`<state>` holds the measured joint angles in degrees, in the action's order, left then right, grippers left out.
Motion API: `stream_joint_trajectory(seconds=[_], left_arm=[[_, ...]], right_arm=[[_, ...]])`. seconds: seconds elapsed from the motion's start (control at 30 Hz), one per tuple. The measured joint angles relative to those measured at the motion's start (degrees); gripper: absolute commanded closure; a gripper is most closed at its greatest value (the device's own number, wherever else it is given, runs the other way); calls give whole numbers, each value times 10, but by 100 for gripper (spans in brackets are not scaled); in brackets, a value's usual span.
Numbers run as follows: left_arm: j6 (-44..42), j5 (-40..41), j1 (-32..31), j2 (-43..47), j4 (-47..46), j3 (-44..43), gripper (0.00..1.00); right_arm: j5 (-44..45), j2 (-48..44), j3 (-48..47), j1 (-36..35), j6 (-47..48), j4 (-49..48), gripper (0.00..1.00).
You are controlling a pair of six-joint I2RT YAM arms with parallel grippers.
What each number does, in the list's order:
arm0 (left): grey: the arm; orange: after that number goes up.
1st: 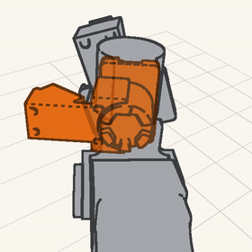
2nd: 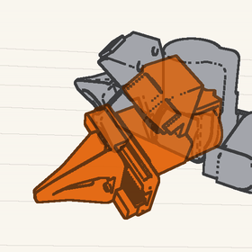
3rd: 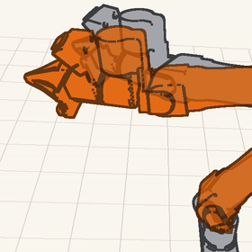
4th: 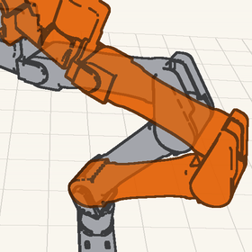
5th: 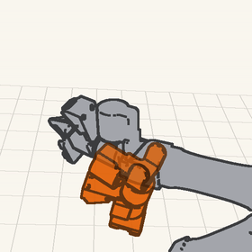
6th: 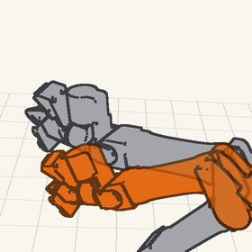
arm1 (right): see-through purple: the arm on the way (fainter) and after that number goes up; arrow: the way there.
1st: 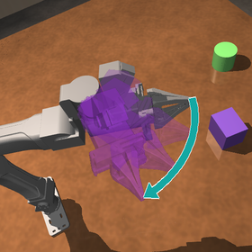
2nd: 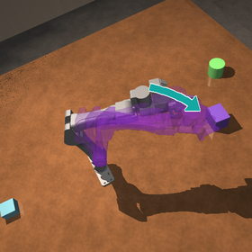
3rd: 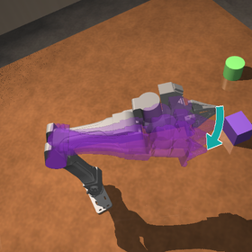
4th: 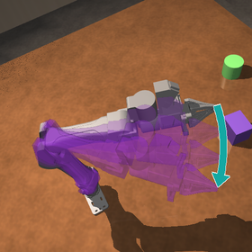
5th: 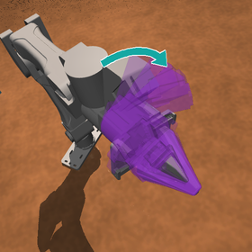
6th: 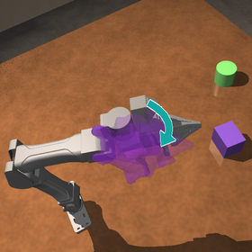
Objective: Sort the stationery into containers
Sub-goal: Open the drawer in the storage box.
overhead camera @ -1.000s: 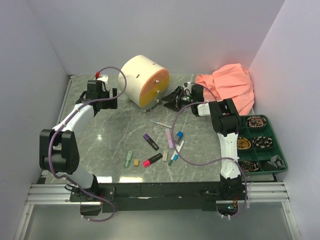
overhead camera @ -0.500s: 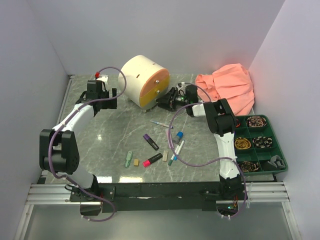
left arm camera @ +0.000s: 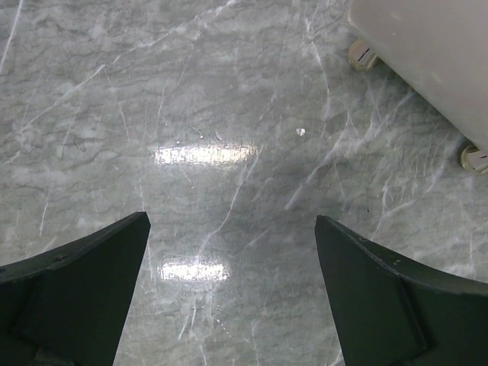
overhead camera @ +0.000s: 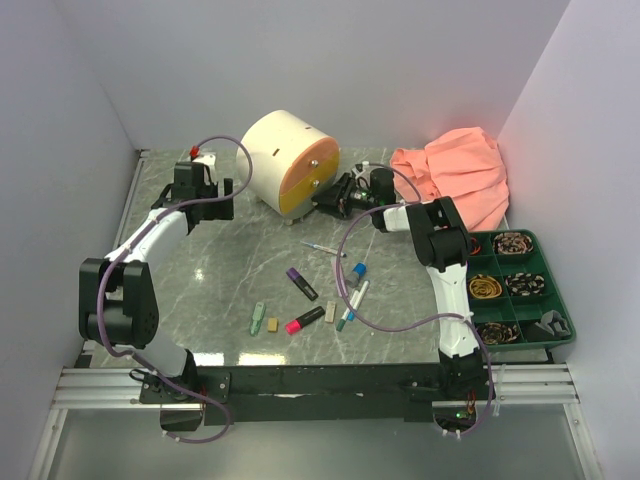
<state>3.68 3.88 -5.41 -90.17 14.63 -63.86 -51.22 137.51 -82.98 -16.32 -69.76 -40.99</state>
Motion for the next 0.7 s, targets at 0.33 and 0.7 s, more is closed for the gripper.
stream_joint_trajectory(seconds=[0.33, 0.7], left_arm=[[0, 0, 0, 0, -1, 13, 3], [-1, -3, 0, 0, -21, 26, 3]], right_arm=[[-5, 7, -12, 0, 6, -1, 71], [-11, -43, 80, 16, 23, -26, 73]])
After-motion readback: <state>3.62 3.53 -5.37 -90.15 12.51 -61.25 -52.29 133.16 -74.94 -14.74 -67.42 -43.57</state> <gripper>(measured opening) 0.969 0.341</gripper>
